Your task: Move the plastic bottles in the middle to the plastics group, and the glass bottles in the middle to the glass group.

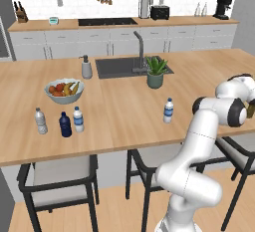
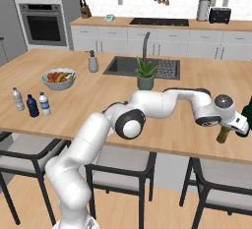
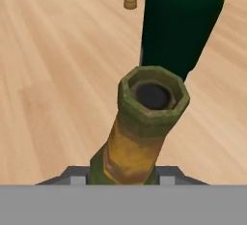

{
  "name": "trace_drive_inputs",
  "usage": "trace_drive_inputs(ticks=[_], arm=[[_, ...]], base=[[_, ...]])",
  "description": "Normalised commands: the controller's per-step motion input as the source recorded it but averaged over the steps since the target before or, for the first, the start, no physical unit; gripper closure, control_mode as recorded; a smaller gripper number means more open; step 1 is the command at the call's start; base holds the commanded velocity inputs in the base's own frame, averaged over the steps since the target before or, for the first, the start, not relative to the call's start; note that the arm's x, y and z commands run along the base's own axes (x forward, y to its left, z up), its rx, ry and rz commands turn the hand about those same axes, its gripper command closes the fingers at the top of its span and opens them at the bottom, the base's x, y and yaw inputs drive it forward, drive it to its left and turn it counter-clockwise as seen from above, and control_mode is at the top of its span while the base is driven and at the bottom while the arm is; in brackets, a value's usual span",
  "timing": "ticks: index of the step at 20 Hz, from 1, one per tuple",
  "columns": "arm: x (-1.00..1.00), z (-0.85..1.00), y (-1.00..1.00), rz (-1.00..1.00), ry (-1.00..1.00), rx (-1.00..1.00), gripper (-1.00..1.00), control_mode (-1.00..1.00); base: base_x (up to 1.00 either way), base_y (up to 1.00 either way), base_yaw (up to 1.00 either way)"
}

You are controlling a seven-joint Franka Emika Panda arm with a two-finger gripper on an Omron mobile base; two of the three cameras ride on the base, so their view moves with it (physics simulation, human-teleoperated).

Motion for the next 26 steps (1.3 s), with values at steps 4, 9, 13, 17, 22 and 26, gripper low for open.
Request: trace_drive_inputs(ticks=[4, 9, 13, 17, 22, 26], arm=[[0.00, -0.47, 0.24, 0.00, 0.00, 0.00, 1.00, -1.00], [0.00, -0.26, 0.13, 0.00, 0.00, 0.00, 1.00, -1.00], [0.17, 0.10, 0.00, -0.02, 0.00, 0.00, 1.00, -1.00], [0.14, 0.06, -0.03, -0.02, 0.00, 0.00, 1.00, -1.00], [0.14, 0.00, 0.00, -0.01, 0.00, 0.00, 1.00, -1.00], [0.00, -0.02, 0.00, 0.00, 0.00, 0.00, 1.00, -1.00]], base=[[0.00, 0.00, 0.00], [0.00, 0.00, 0.00], [0.00, 0.00, 0.00], [0.00, 0.00, 0.00], [0.00, 0.00, 0.00], [0.00, 0.00, 0.00]])
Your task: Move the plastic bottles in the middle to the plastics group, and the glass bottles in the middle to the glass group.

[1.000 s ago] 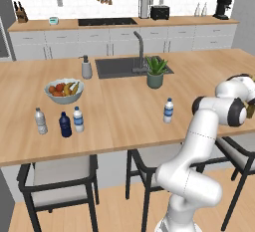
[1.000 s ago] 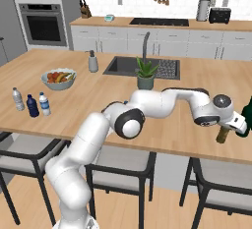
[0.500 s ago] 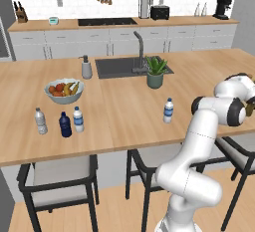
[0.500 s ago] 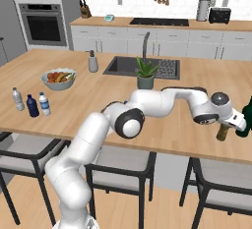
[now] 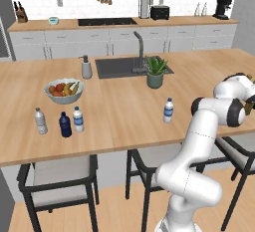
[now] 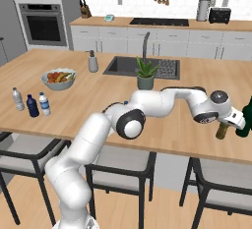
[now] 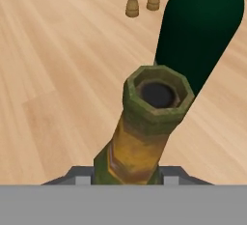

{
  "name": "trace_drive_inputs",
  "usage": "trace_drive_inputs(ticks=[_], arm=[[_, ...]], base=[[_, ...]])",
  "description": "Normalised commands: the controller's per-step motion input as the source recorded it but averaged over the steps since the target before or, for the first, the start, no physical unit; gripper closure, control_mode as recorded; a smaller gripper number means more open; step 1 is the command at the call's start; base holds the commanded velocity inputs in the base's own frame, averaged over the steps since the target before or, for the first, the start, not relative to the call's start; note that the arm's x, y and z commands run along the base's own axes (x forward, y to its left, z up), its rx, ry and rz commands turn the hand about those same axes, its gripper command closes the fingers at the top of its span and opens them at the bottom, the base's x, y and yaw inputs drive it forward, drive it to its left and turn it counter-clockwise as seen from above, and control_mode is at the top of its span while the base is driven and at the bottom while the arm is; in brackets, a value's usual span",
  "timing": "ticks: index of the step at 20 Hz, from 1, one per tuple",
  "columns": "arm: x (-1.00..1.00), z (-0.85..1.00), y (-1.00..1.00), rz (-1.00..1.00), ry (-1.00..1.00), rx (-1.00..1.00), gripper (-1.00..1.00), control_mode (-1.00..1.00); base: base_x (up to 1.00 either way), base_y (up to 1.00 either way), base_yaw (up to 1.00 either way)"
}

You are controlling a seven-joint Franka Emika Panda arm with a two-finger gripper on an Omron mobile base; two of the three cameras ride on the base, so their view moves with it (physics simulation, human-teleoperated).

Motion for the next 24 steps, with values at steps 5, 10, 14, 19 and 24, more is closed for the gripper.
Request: trace_drive_inputs(ticks=[5, 10, 14, 19, 24], arm=[[0.00, 0.00, 0.00, 0.00, 0.00, 0.00, 1.00, -1.00], [0.00, 0.00, 0.00, 0.00, 0.00, 0.00, -1.00, -1.00], [0.00, 0.00, 0.00, 0.00, 0.00, 0.00, -1.00, -1.00], [0.00, 0.00, 0.00, 0.00, 0.00, 0.00, -1.00, -1.00], [0.00, 0.00, 0.00, 0.00, 0.00, 0.00, -1.00, -1.00]], base=[[0.00, 0.00, 0.00], [0.00, 0.00, 0.00], [0.00, 0.00, 0.00], [0.00, 0.00, 0.00], [0.00, 0.00, 0.00]])
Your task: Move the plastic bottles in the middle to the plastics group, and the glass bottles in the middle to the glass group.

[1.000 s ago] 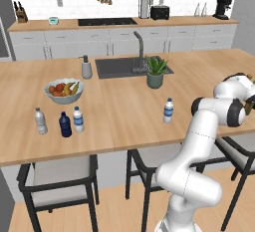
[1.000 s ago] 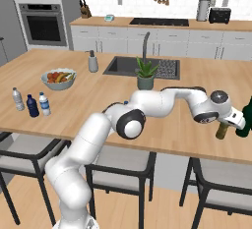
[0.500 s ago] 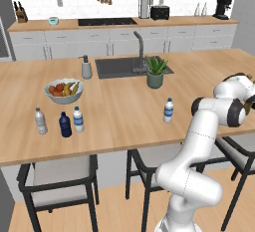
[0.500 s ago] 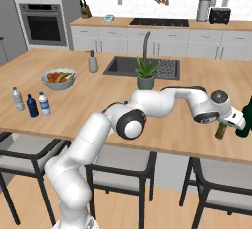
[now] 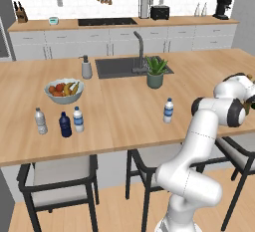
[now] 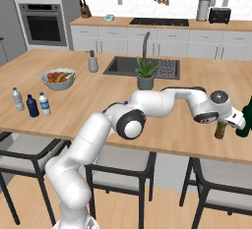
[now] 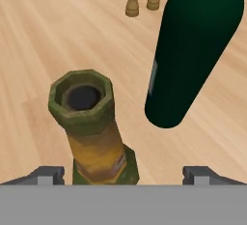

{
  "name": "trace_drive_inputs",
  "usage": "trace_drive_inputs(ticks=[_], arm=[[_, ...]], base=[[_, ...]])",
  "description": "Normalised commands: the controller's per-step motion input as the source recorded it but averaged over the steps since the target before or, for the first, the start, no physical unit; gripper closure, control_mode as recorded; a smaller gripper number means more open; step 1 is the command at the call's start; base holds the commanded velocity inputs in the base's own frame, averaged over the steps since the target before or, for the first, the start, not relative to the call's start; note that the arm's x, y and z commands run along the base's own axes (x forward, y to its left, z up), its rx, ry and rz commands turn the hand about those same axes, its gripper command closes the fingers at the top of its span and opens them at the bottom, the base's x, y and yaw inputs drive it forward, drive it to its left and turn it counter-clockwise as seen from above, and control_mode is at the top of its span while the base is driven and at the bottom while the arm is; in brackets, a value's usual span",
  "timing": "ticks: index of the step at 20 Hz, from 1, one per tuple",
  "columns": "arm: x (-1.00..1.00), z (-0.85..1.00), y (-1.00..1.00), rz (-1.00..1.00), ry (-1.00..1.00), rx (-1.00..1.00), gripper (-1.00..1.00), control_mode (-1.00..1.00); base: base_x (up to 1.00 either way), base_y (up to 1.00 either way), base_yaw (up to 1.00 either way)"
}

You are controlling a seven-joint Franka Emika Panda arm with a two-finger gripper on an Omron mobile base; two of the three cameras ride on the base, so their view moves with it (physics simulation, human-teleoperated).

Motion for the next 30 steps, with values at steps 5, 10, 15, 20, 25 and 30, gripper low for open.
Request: trace_drive_inputs(ticks=[5, 10, 15, 20, 25, 30], arm=[[-0.06, 0.18, 0.01, 0.00, 0.00, 0.00, -1.00, -1.00], [-0.19, 0.56, 0.08, 0.00, 0.00, 0.00, -1.00, -1.00], [-0.32, 0.55, 0.13, 0.00, 0.00, 0.00, -1.00, -1.00], [-0.63, 0.21, 0.48, 0.01, 0.00, -0.01, -1.00, -1.00], [-0.66, 0.00, 0.79, 0.07, 0.00, 0.00, -1.00, -1.00], [-0.24, 0.10, 0.92, 0.12, 0.01, -0.09, -1.00, -1.00]], base=[[0.00, 0.00, 0.00], [0.00, 0.00, 0.00], [0.00, 0.00, 0.00], [0.00, 0.00, 0.00], [0.00, 0.00, 0.00], [0.00, 0.00, 0.00]])
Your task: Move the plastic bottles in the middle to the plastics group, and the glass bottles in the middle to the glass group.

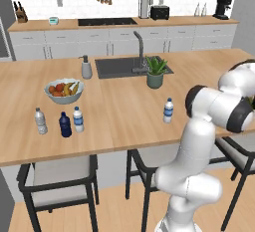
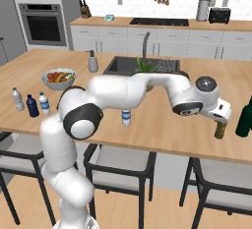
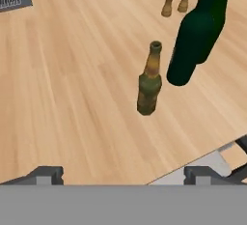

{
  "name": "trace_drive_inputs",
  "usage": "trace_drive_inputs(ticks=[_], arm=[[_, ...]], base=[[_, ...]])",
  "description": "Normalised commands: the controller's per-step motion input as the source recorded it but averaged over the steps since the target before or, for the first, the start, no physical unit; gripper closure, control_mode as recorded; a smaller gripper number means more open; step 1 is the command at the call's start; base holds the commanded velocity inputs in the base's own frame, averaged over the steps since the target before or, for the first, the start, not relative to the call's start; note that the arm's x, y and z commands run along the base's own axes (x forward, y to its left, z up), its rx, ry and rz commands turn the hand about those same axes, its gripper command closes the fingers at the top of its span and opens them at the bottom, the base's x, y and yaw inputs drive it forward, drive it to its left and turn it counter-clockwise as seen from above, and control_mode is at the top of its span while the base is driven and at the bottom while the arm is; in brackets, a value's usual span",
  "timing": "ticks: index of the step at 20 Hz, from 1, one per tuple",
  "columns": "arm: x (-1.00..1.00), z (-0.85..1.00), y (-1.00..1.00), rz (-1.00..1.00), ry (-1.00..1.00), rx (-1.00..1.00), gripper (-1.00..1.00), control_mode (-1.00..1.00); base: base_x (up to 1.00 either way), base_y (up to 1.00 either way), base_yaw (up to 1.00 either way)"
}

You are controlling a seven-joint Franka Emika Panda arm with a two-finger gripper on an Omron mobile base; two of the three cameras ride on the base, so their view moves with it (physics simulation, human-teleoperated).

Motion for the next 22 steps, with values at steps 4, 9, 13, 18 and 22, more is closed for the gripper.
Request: trace_drive_inputs(ticks=[4, 9, 13, 18, 22], arm=[[0.00, 0.01, 1.00, 0.13, 0.15, -0.19, -1.00, -1.00], [0.00, 0.00, 1.00, 0.18, 0.22, -0.18, -1.00, -1.00], [-0.20, 0.00, 0.99, 0.21, 0.17, -0.13, -1.00, -1.00], [-0.43, 0.00, 0.85, 0.21, 0.04, -0.02, -1.00, -1.00], [-0.01, 0.00, 1.00, 0.15, -0.02, 0.00, -1.00, -1.00]], base=[[0.00, 0.00, 0.00], [0.00, 0.00, 0.00], [0.00, 0.00, 0.00], [0.00, 0.00, 0.00], [0.00, 0.00, 0.00]])
